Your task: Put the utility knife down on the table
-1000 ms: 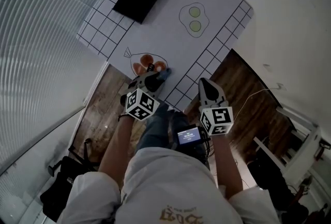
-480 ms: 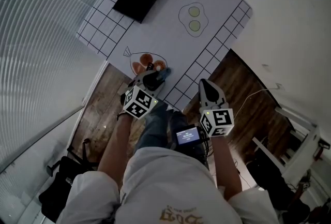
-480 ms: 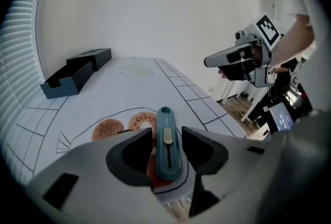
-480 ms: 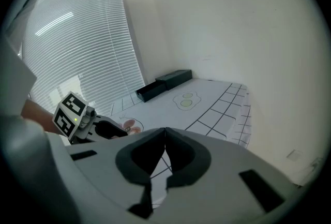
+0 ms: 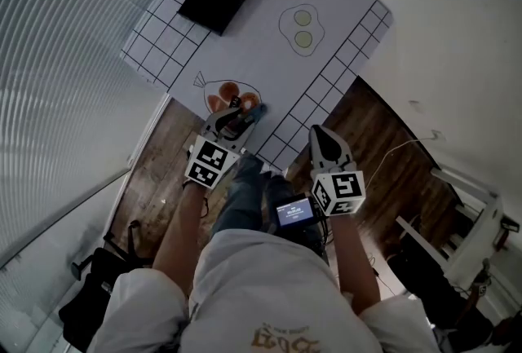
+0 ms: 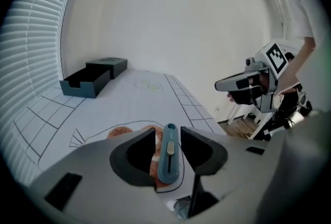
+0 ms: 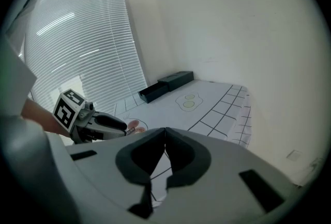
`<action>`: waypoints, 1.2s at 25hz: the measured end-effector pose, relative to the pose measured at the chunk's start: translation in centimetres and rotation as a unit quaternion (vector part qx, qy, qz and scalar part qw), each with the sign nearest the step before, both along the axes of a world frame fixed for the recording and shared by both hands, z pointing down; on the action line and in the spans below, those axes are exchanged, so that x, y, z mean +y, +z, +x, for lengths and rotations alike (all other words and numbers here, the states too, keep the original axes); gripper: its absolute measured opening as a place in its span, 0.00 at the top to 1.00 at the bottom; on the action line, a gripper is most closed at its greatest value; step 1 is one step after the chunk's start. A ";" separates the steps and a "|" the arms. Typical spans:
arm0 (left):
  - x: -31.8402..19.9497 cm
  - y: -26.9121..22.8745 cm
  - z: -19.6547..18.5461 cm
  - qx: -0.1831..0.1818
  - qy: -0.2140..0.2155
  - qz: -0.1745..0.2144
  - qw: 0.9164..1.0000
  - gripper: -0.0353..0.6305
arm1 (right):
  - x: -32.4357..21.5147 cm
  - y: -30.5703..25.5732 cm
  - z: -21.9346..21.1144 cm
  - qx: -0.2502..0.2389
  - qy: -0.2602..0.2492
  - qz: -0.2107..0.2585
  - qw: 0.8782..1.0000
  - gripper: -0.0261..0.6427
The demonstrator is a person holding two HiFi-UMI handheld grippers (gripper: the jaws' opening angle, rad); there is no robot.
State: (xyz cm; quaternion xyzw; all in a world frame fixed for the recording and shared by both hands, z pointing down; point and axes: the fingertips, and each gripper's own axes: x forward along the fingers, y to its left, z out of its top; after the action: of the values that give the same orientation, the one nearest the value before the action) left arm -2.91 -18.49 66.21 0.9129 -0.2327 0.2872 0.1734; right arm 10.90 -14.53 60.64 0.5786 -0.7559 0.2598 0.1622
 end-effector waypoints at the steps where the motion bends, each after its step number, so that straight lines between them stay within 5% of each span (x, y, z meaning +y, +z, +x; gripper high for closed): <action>1: -0.1 -0.7 -0.1 0.006 -0.006 0.008 1.000 0.71 | 0.1 -0.2 -0.1 0.000 -0.001 0.001 1.000 0.95; 9: -0.4 -4.6 -0.8 0.047 -0.055 0.035 0.997 0.93 | 0.5 -1.7 -1.0 -0.002 -0.017 0.018 1.000 0.95; 21: 0.8 -12.3 -0.5 0.112 -0.095 0.082 0.986 0.94 | 1.3 -5.0 0.3 -0.011 -0.007 0.052 0.999 0.95; 30: 1.5 -16.7 -0.5 0.110 -0.111 0.128 0.979 0.94 | 0.5 -10.7 -0.8 -0.024 -0.021 0.111 0.993 0.95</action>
State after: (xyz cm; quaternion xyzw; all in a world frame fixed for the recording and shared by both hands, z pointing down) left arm -3.45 -17.04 49.52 0.9218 -0.3470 0.1322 0.1108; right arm 10.09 -14.04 49.94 0.5705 -0.7958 0.1846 0.0845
